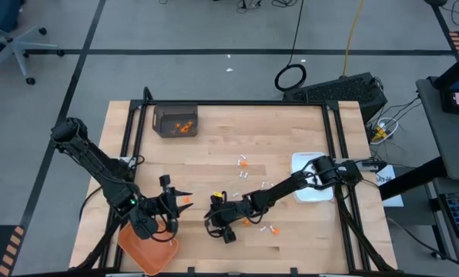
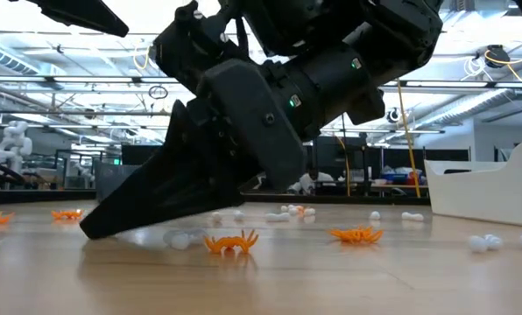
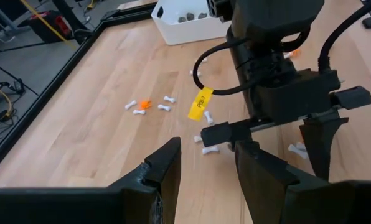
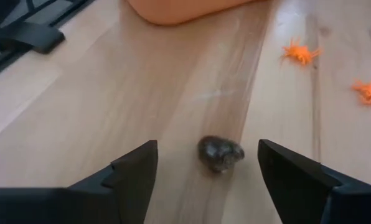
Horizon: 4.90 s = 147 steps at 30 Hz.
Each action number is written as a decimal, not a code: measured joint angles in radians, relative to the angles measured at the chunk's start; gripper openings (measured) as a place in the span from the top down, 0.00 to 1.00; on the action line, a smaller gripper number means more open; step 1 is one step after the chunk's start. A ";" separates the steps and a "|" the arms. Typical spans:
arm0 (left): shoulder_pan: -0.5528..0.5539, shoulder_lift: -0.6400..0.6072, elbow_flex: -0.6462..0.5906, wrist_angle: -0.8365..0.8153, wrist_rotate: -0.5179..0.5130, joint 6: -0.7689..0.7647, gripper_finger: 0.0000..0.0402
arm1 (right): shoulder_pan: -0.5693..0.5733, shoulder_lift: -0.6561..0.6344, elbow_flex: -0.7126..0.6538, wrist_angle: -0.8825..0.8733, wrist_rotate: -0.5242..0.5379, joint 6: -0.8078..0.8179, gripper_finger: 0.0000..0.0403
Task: Sort Halloween decoration
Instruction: Put the black skull toy into the orange bin
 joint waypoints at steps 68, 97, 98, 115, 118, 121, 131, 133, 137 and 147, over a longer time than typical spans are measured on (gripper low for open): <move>0.000 0.004 0.000 0.032 0.020 -0.002 0.62 | -0.013 -0.108 -0.003 -0.306 0.005 -0.038 0.96; 0.084 0.146 0.069 -0.158 0.702 -0.143 0.97 | 0.235 -0.468 -0.001 -0.846 0.163 0.054 0.90; 0.099 0.163 0.069 -0.162 0.726 -0.143 0.98 | 0.258 -0.484 -0.001 -0.861 0.184 0.062 0.90; 0.217 0.351 0.069 -0.158 0.949 -0.132 0.99 | 0.401 -0.552 -0.001 -0.879 0.397 0.039 0.90; 0.217 0.359 0.069 -0.150 0.969 -0.133 0.99 | 0.401 -0.552 -0.001 -0.879 0.396 0.040 0.90; 0.217 0.360 0.069 -0.118 0.970 -0.128 0.99 | 0.401 -0.552 -0.001 -0.879 0.396 0.041 0.90; 0.226 0.353 0.084 0.042 0.897 0.000 0.99 | 0.400 -0.551 -0.001 -0.859 0.395 0.039 0.90; 0.223 0.345 0.130 -0.063 0.890 0.000 0.99 | 0.397 -0.545 -0.001 -0.843 0.395 0.034 0.90; 0.179 0.339 0.235 -0.236 0.888 0.001 0.99 | 0.392 -0.523 -0.001 -0.824 0.393 0.000 0.90; 0.171 0.461 0.280 -0.231 0.967 0.097 1.00 | 0.380 -0.511 -0.001 -0.819 0.390 -0.004 0.90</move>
